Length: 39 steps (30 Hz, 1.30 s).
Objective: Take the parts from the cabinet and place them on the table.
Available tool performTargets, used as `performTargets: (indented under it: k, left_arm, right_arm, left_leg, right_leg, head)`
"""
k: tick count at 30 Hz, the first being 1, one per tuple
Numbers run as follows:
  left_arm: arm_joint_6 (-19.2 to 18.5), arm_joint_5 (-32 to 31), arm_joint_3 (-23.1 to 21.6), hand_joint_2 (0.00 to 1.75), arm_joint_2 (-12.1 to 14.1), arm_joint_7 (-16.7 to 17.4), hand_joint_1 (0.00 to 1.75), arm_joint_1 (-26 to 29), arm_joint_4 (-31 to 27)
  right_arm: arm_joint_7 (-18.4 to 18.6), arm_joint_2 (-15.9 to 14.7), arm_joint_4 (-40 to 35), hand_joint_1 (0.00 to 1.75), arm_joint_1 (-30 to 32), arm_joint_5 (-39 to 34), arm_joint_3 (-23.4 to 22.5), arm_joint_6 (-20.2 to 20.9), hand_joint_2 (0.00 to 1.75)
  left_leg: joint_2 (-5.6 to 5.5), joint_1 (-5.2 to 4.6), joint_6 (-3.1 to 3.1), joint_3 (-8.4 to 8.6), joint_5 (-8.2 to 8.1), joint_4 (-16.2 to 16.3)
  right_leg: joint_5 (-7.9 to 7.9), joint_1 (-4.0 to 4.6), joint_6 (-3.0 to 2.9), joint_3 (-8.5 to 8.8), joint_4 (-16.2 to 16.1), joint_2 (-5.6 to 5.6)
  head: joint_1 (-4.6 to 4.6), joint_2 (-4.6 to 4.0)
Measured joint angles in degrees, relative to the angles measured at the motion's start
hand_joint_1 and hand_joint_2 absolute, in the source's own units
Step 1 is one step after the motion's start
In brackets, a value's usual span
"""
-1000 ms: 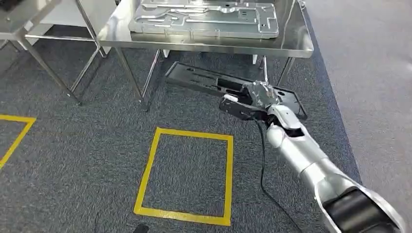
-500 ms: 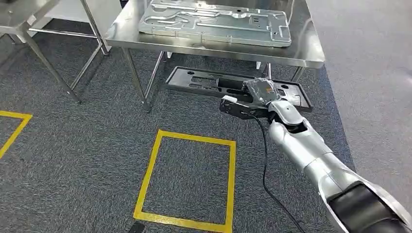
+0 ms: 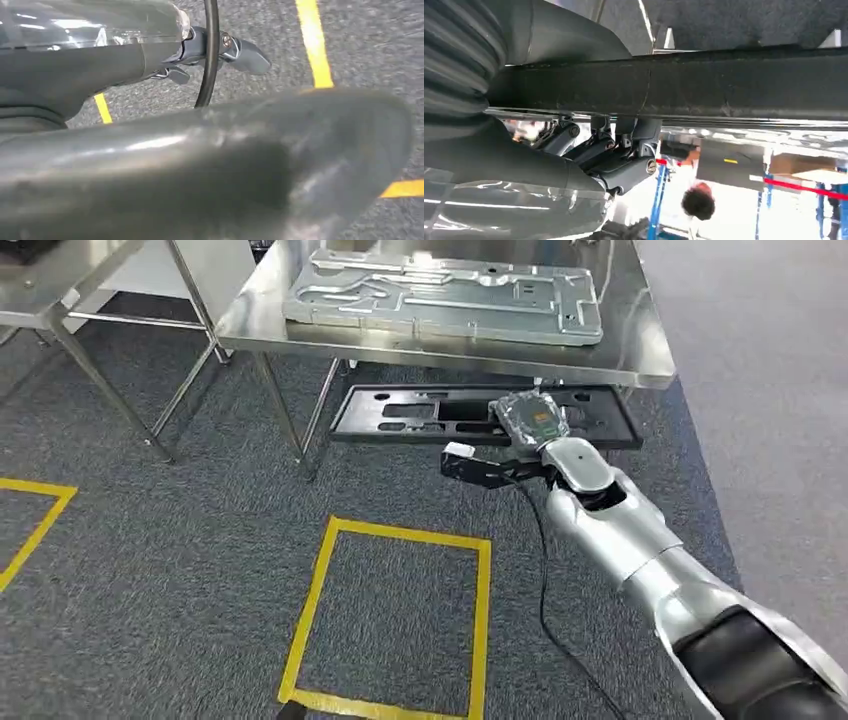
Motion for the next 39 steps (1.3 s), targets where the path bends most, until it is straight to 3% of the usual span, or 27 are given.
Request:
performTargets:
  k: [2,3,4,6,7,8,9,12,14,17,18,19,21,22,23,25,27,29,30,31,32,34,35,36,37,38,39]
  left_arm:
    - [0.0,-0.3,0.0,0.0,0.0,0.1,0.0,0.1,0.0]
    - [0.0,-0.4,0.0,0.0,0.0,0.1,0.0,0.2,0.0]
    - [-0.1,-0.4,0.0,0.0,0.0,0.1,0.0,0.3,0.0]
    - [-0.1,-0.4,0.0,0.0,0.0,0.1,0.0,0.2,0.0]
    - [-0.1,-0.4,0.0,0.0,0.0,0.1,0.0,0.3,0.0]
    - [-0.1,-0.5,0.0,0.0,0.0,0.1,0.0,0.3,0.1]
    - [-0.1,-0.5,0.0,0.0,0.0,0.1,0.0,0.2,0.1]
    - [0.0,-0.5,0.0,0.0,0.0,0.2,0.0,0.2,0.1]
    - [0.0,-0.5,0.0,0.0,0.0,0.1,0.0,0.2,0.0]
    - [0.0,-0.6,0.0,0.0,0.0,0.1,0.0,0.2,0.0]
    - [0.0,-0.6,0.0,0.0,0.0,0.2,0.0,0.3,0.0]
    - [0.0,-0.7,0.0,0.0,0.0,0.2,0.0,0.4,0.0]
    - [0.0,-0.7,0.0,0.0,0.0,0.2,0.0,0.6,0.0]
    - [0.0,-0.8,0.0,0.0,0.0,0.2,0.0,0.6,0.0]
    - [0.0,-0.9,0.0,0.0,-0.3,0.2,0.0,0.9,0.1]
    - [0.1,-0.9,0.0,0.0,-0.3,0.2,0.0,0.7,0.2]
    - [0.1,-1.1,0.0,0.0,-0.2,0.3,0.0,0.7,0.2]
    - [0.1,-1.2,0.0,0.0,-0.1,0.3,0.0,0.3,0.1]
    - [0.2,-1.2,0.0,0.0,-0.1,0.3,0.0,0.1,0.1]
    - [0.2,-1.2,0.0,0.0,-0.1,0.3,0.0,0.1,0.1]
    - [0.2,-1.2,0.0,0.0,-0.1,0.3,0.0,0.1,0.1]
    - [0.2,-1.2,0.0,0.0,-0.1,0.3,0.0,0.4,0.1]
    - [0.2,-1.2,0.0,0.0,-0.1,0.3,0.0,0.5,0.1]
    - [0.2,-1.2,0.0,0.0,0.0,0.3,0.0,0.5,0.1]
    - [0.2,-1.2,0.0,0.0,0.0,0.3,0.0,0.6,0.1]
    - [0.2,-1.2,0.0,0.0,0.1,0.3,0.0,0.7,0.1]
    - [0.2,-1.2,0.0,0.0,0.1,0.5,0.0,0.9,0.2]
  right_arm:
    - [-0.5,-0.7,-0.1,1.75,0.2,0.4,0.8,0.7,1.75]
    - [-0.7,-1.1,-0.1,1.75,0.4,0.6,1.4,1.0,1.75]
    - [-0.9,-1.3,-0.1,1.75,0.6,0.8,1.7,1.1,1.75]
    - [-0.9,-1.5,-0.2,1.75,0.7,1.0,2.1,1.2,1.75]
    - [-0.9,-1.6,-0.4,1.75,0.7,1.0,2.2,1.3,1.75]
    - [-0.8,-1.7,-0.4,1.75,0.5,1.1,2.4,1.3,1.75]
    - [-0.8,-1.8,-0.5,1.75,0.3,1.2,2.5,1.3,1.75]
    - [-0.7,-1.8,-1.0,1.75,0.4,2.0,2.5,1.1,1.75]
    - [-0.6,-1.8,-1.2,1.75,0.3,2.3,2.5,1.0,1.75]
    - [-0.3,-0.7,-1.3,1.75,0.9,2.9,2.5,0.8,1.75]
    - [0.0,-0.4,-1.3,1.75,1.3,3.2,2.5,0.7,1.75]
    - [0.1,-0.2,-1.3,1.75,1.6,3.4,2.5,0.7,1.75]
    - [0.4,0.0,-1.3,1.75,1.7,3.8,2.5,0.6,1.75]
    - [0.6,0.1,-1.4,1.75,1.7,4.3,2.3,0.3,1.75]
    - [0.8,0.3,-1.4,1.75,1.8,4.6,2.2,0.0,1.75]
    - [1.2,0.5,-1.5,1.75,2.0,5.3,2.1,-0.8,1.75]
    - [1.2,0.5,-2.4,1.75,2.1,5.8,1.7,-0.8,1.75]
    - [1.3,0.0,-3.4,1.75,1.8,6.1,1.0,-1.1,1.75]
    - [1.4,-0.3,-3.7,1.75,1.5,6.2,0.9,-1.4,1.75]
    - [1.5,-0.6,-3.8,1.75,1.5,6.2,0.9,-1.4,1.75]
    - [1.5,-0.9,-3.8,1.75,1.7,6.2,0.9,-1.4,1.75]
    - [1.4,-1.2,-4.0,1.75,2.2,6.3,0.9,-1.4,1.75]
    - [1.4,-1.3,-4.0,1.75,2.3,6.3,0.9,-1.4,1.75]
    - [1.4,-1.4,-4.0,1.75,2.4,6.3,0.9,-1.4,1.75]
    - [1.4,-1.4,-4.0,1.75,2.4,6.3,0.9,-1.4,1.75]
    - [1.4,-1.6,-4.0,1.75,2.5,6.3,0.9,-1.4,1.75]
    - [1.4,-1.6,-4.0,1.75,2.6,6.3,0.9,-1.5,1.75]
  left_leg:
    - [0.16,0.44,-0.73,-4.72,-2.16,7.7]
    - [0.25,0.68,-1.0,-6.18,-1.51,9.2]
    - [0.31,0.91,-1.26,-6.22,0.78,7.6]
    - [0.36,1.26,-1.72,-3.27,7.33,-1.0]
    - [0.19,1.44,-1.84,-1.74,9.37,-5.6]
    - [-0.67,1.16,-1.65,-1.43,7.96,-5.1]
    - [-0.85,0.98,-0.43,-0.76,7.15,-6.5]
    - [-0.82,1.1,1.37,0.01,6.26,-6.7]
    - [-0.98,1.25,2.04,1.15,5.73,-7.0]
    - [-0.88,1.09,2.63,2.94,4.07,-7.1]
    - [-0.92,1.0,2.76,3.75,3.42,-7.1]
    - [-1.03,0.86,2.82,4.72,2.77,-7.2]
    - [-1.1,0.34,2.78,6.72,1.36,-7.3]
    - [-1.06,0.11,2.73,7.83,0.55,-7.4]
    - [-0.9,0.2,2.69,8.06,-0.21,-7.7]
    - [-0.85,-0.25,2.01,9.6,-1.54,-8.1]
    - [-0.09,-0.45,1.59,10.54,-0.54,-7.5]
    - [0.3,-0.49,1.03,8.45,0.42,-2.5]
    - [0.31,-0.3,0.62,5.92,0.41,1.4]
    - [0.36,-0.08,0.21,3.37,-0.84,4.8]
    - [0.39,0.2,-0.24,0.57,-3.78,7.9]
    - [0.44,0.44,-0.78,-2.27,-7.08,8.7]
    - [0.47,0.55,-0.9,-2.61,-6.52,6.5]
    - [0.47,0.66,-1.04,-2.23,-3.83,2.5]
    - [0.45,0.77,-1.05,-1.6,0.52,-1.8]
    - [0.31,0.88,-0.97,-1.31,7.1,-6.2]
    - [0.23,0.54,-0.22,-1.47,7.95,-6.5]
  right_leg:
    - [-0.85,-0.01,0.11,0.99,0.0,-0.07]
    - [-1.36,-0.09,0.29,1.61,0.1,-0.06]
    - [-1.97,-0.22,0.56,2.4,0.1,-0.02]
    - [-3.35,-0.7,1.24,4.04,0.3,0.05]
    - [-4.19,-0.85,1.69,4.72,0.4,-0.01]
    - [-4.51,-0.64,2.12,4.83,0.3,0.1]
    - [-4.78,-0.33,2.69,4.68,0.5,0.56]
    - [-4.77,-0.72,3.4,5.53,0.3,1.18]
    - [-4.59,-0.87,3.66,3.88,3.6,1.02]
    - [-8.97,-0.72,3.74,-5.73,17.6,1.43]
    - [-10.31,-0.7,3.59,-7.89,19.3,1.43]
    - [-10.23,-0.52,3.17,-9.07,18.7,1.44]
    - [-5.87,0.12,1.73,-9.05,12.6,1.4]
    - [-1.2,0.72,0.55,-8.5,7.8,1.32]
    - [5.35,1.69,-0.86,-8.03,3.3,0.73]
    - [4.79,1.87,-0.66,-7.35,2.2,1.24]
    - [4.4,1.74,-0.55,-6.04,1.5,1.3]
    - [3.83,1.14,-0.73,-4.1,0.6,1.45]
    - [3.28,1.09,-0.95,-3.5,0.5,1.36]
    - [2.66,1.06,-0.91,-2.91,0.5,1.37]
    - [1.8,0.98,-0.9,-2.06,0.5,1.38]
    - [0.46,0.75,-0.65,-0.39,0.5,1.53]
    - [-0.39,0.6,-0.4,0.72,0.5,1.7]
    - [-1.26,0.46,-0.12,1.86,0.6,1.79]
    - [-2.08,0.36,0.15,2.88,0.6,1.78]
    - [-3.01,0.31,0.48,3.38,0.5,1.73]
    - [-3.63,0.33,0.89,4.24,0.9,1.97]
  head:
    - [-0.02,0.0]
    - [-0.02,0.0]
    - [-0.02,0.0]
    - [-0.02,0.0]
    - [-0.02,0.0]
    - [0.0,0.0]
    - [0.0,0.0]
    - [0.0,0.0]
    - [0.02,0.0]
    - [0.02,0.0]
    - [0.02,0.0]
    - [0.04,0.0]
    - [0.04,0.0]
    - [0.02,0.0]
    - [0.04,0.0]
    - [0.33,0.0]
    - [0.26,0.0]
    - [0.26,0.0]
    - [0.22,0.0]
    - [0.24,0.0]
    - [0.26,0.0]
    - [0.24,0.0]
    - [0.24,0.0]
    - [0.24,0.0]
    - [0.24,0.0]
    - [0.24,0.0]
    - [0.28,0.0]
